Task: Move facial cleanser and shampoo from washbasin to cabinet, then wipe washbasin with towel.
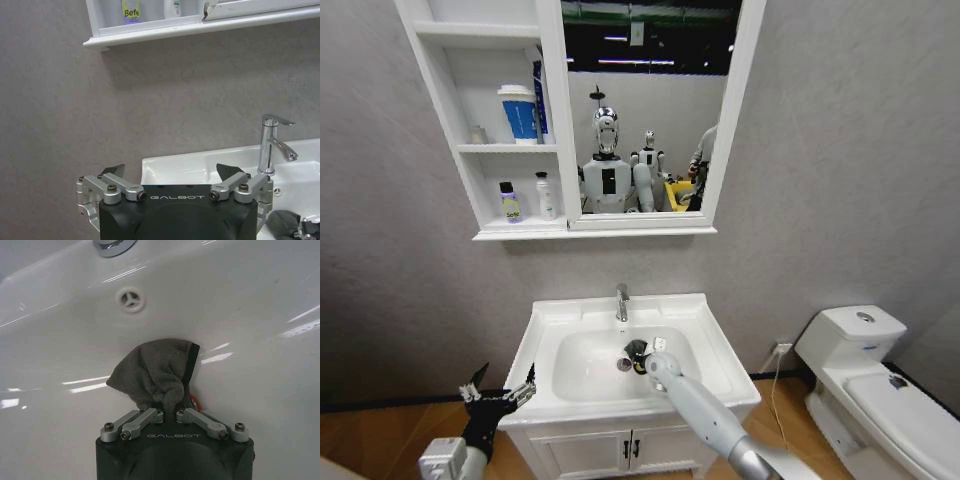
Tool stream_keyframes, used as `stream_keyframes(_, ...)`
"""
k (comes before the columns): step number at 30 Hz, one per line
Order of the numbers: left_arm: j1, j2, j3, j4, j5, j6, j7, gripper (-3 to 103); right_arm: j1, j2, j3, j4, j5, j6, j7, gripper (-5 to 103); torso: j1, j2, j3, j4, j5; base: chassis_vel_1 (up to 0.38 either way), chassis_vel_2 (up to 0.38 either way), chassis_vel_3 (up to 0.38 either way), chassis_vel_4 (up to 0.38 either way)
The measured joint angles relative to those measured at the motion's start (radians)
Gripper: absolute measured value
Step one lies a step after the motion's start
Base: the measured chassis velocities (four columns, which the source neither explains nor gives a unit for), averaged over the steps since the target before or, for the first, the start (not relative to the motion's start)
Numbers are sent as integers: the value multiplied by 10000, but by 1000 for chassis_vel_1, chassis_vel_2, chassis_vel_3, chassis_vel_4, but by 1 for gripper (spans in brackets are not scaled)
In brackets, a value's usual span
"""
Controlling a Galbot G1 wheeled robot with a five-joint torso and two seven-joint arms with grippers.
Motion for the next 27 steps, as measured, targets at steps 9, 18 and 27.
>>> stream_keyframes(9, 0, 0, 0, 0, 0, 0, 0, 100, -318, -212, 66, 237, -17, 24, -41, 6, -2, 1, -2, 4, 7, 0, 0, 0, 0)
stream_keyframes(18, 0, 0, 0, 0, 0, 0, -1, 100, -254, -453, 194, 43, -27, 59, -54, 6, -5, 5, -4, -4, -8, 0, 0, 0, 0)
stream_keyframes(27, 0, 0, 0, 0, 0, 0, -1, 100, -121, 82, 125, -185, -83, 65, 24, 6, 3, -2, 2, -2, 0, 0, 0, 0, 0)
